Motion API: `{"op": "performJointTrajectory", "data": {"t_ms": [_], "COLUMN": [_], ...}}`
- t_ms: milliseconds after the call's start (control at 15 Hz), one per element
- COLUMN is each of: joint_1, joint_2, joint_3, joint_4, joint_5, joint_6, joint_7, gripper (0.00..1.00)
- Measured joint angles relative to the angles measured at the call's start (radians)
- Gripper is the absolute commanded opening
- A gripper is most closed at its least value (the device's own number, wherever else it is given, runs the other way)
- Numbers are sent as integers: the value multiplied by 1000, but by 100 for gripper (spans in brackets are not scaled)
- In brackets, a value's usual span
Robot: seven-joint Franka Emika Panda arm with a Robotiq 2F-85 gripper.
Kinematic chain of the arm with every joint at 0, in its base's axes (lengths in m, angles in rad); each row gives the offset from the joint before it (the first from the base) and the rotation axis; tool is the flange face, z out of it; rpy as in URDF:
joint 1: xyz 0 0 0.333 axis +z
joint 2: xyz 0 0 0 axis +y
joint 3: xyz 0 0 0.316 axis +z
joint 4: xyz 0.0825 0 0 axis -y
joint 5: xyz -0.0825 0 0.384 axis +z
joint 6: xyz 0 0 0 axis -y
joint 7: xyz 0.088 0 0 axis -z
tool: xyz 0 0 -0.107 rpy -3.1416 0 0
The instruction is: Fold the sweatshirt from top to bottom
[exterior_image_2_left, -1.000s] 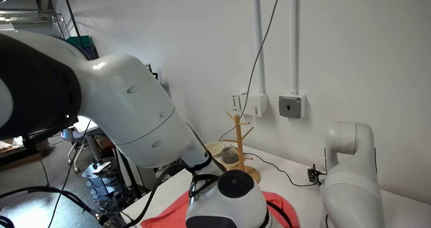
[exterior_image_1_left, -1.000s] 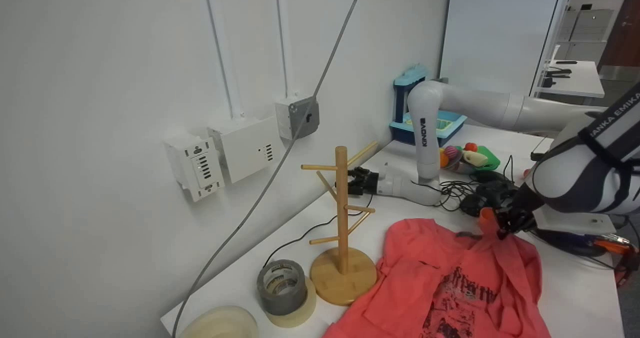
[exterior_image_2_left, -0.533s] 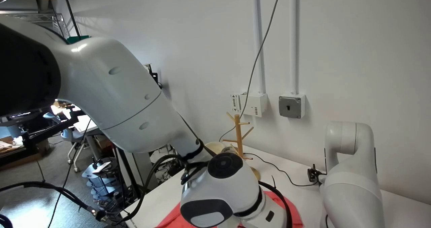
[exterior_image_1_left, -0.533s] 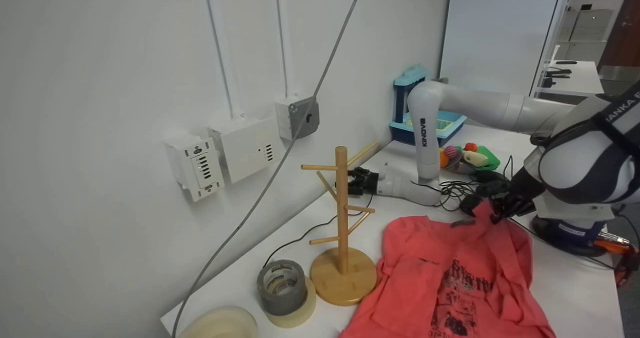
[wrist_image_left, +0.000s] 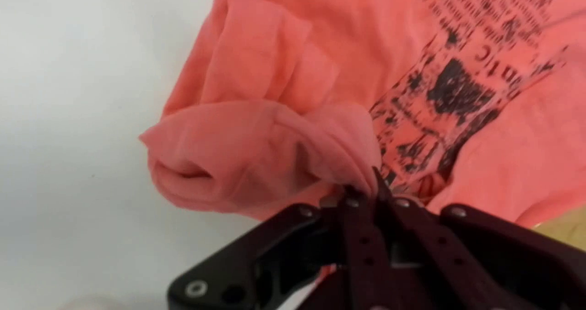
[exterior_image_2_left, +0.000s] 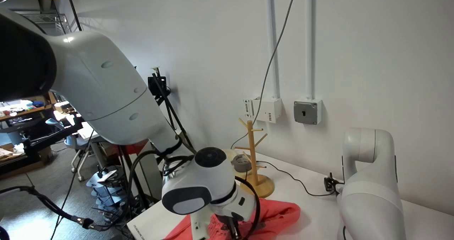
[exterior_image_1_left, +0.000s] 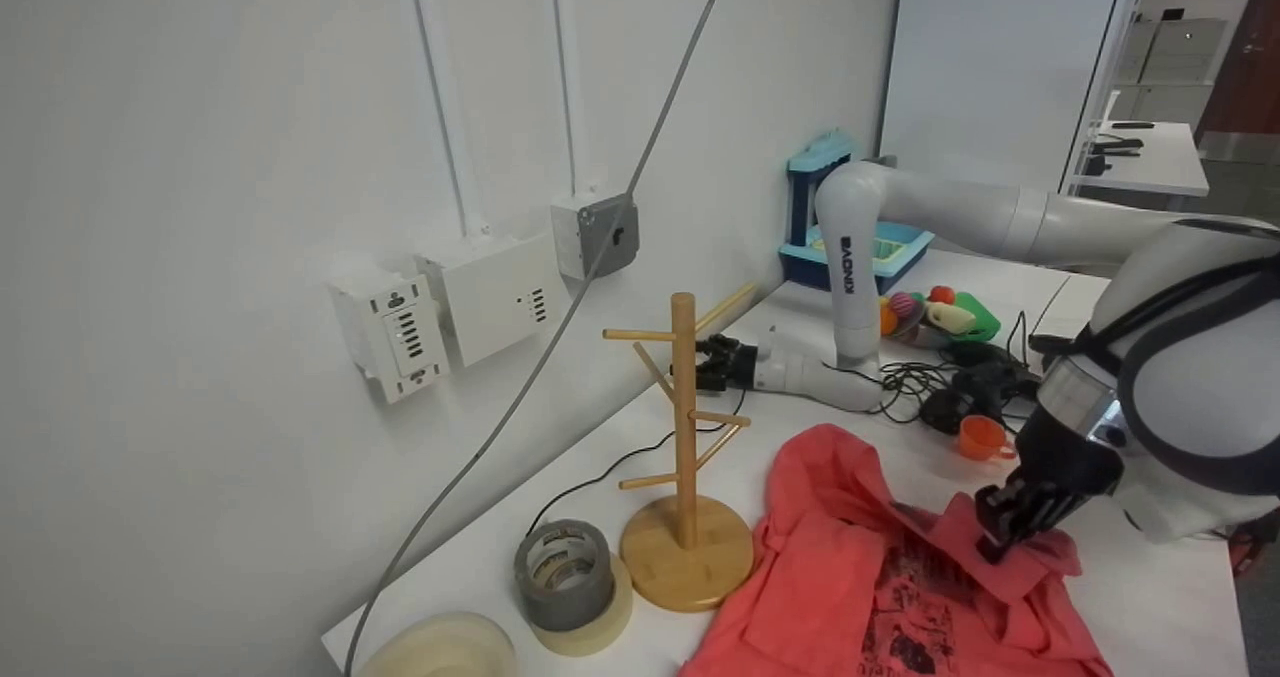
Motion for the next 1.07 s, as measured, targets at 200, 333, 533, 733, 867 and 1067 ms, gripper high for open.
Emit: {"op": "performJointTrajectory", "data": {"t_ms": [200, 333, 533, 733, 867, 1067], "joint_1": [9, 19, 44, 95, 133, 193], "joint_2": [-21, -31, -38, -37, -37, -44], "joint_3": [48, 71, 100, 108, 104, 58], "joint_4": [-26, -37, -51, -65, -72, -68], "joint_5": [1, 3, 5, 5, 2, -22], "joint_6": [-55, -89, -133, -165, -187, -229], "joint_7": [-35, -60, -94, -115, -116, -114], "gripper": [2, 2, 2, 2, 2, 2]}}
